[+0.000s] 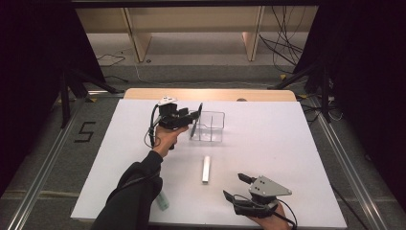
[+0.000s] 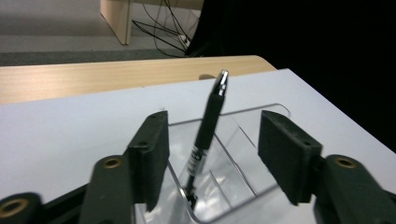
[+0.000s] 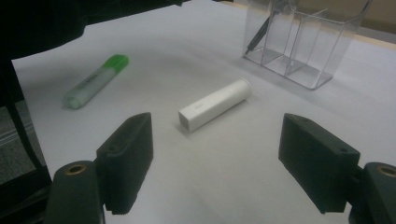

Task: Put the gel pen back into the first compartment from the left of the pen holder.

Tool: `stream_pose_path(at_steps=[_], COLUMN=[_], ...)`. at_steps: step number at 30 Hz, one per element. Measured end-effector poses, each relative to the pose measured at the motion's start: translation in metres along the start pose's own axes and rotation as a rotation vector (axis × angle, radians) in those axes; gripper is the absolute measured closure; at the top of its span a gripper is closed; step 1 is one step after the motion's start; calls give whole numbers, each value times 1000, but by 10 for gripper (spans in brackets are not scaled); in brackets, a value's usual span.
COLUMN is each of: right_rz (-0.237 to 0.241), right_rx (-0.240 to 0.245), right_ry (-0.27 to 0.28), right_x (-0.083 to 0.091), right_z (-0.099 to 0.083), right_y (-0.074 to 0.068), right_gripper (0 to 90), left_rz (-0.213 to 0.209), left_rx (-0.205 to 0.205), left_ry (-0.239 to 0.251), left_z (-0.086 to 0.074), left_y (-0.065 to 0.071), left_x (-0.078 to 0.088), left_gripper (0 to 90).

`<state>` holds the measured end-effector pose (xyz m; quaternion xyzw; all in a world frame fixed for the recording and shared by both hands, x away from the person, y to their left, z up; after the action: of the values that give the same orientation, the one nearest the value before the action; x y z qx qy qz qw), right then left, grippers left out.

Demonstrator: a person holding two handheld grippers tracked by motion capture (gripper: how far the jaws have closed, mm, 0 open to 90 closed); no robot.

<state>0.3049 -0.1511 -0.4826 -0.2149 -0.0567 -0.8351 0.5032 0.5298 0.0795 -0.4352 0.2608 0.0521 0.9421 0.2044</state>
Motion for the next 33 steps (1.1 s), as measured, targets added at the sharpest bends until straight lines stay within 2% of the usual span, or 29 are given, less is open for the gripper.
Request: stream_pose_path(at_steps=[3, 5, 8, 10, 12, 15, 17, 19, 21, 33], right_rz=[-6, -4, -6, -4, -4, -6, -3, 0, 2, 8], right_rx=[3, 0, -1, 1, 2, 5, -3, -2, 2, -3], right_ry=[3, 1, -2, -6, -8, -10, -8, -10, -14, -22], right_x=[0, 0, -1, -2, -2, -2, -2, -3, -4, -7], right_z=[0, 0, 0, 0, -1, -1, -1, 0, 0, -1], right_y=[0, 0, -1, -1, -1, 0, -1, -2, -4, -6], right_gripper=[271, 272, 271, 272, 271, 272, 271, 271, 271, 270], left_rz=[-18, -30, -36, -43, -45, -59, -50, -33, -38, -4], left_rx=[5, -10, -30, -19, -30, -15, -38, -39, -32, -27], left_ry=[-26, -54, -74, -80, -93, -80, -88, -69, -70, -70], left_z=[-3, -8, -15, -20, -24, -29, -31, -32, -34, -52], left_y=[1, 2, 5, 6, 6, 3, 1, -3, -7, -28], left_x=[10, 17, 28, 35, 42, 56, 61, 67, 71, 89], left_gripper=[352, 323, 298, 284, 269, 259, 253, 250, 250, 243])
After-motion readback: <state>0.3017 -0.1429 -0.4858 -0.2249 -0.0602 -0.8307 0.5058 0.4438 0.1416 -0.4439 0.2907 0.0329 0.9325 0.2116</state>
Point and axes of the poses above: each handheld gripper's, and its own axes: x roughly backward along the jaws, z roughly out of its top, y roughly to its right, the point moved 5 cm from there along -x, roughly forward along the jaws, and after that the axes turned 15 degrees about z, right-handed, at the moved point
